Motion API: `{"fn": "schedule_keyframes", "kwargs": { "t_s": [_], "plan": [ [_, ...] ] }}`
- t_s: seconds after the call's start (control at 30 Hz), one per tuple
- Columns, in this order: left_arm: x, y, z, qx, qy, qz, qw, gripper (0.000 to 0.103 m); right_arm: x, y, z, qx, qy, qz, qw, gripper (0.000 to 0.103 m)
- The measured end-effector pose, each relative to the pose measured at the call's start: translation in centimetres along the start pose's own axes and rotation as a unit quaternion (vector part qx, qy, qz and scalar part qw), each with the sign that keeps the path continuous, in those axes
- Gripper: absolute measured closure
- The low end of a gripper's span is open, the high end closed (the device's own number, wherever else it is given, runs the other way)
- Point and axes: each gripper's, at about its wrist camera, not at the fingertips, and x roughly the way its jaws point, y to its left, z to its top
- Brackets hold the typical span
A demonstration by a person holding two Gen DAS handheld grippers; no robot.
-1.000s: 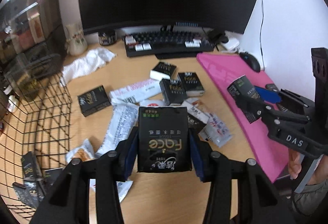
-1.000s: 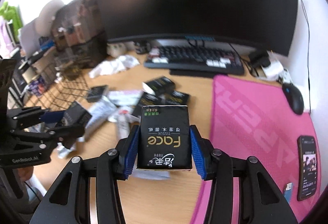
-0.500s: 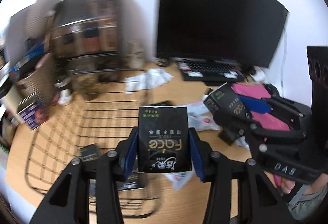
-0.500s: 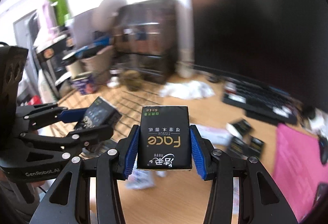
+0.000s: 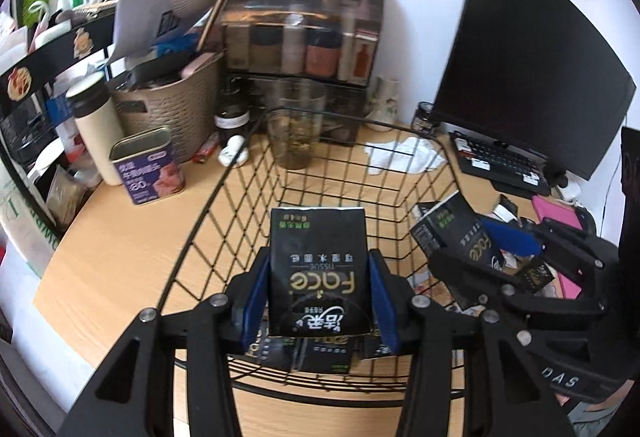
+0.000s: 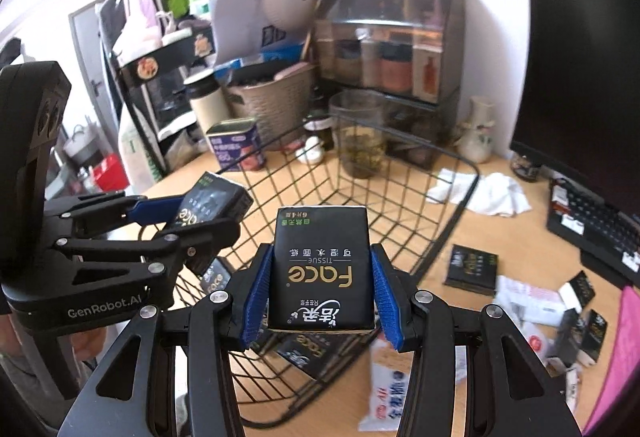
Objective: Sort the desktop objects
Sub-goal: 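Carry both tissue packs over the wire basket and open both grippers, then move both open grippers back over the desk items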
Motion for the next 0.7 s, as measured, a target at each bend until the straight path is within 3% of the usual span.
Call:
{"fn": "schedule_keyframes", "kwargs": {
  "t_s": [0.53, 0.7],
  "plan": [
    [0.39, 0.00, -0.12, 0.000, 0.006, 0.003, 1.0000, 0.051, 0.54, 0.00, -0.08, -0.001, 0.004, 0.004, 1.000, 0.056],
    [-0.02, 0.04, 0.01, -0.004, -0.009, 0.005, 0.9999, 0.043, 0.30, -0.43, -0.13, 0.004, -0.002, -0.005, 1.000, 0.051]
  ]
}}
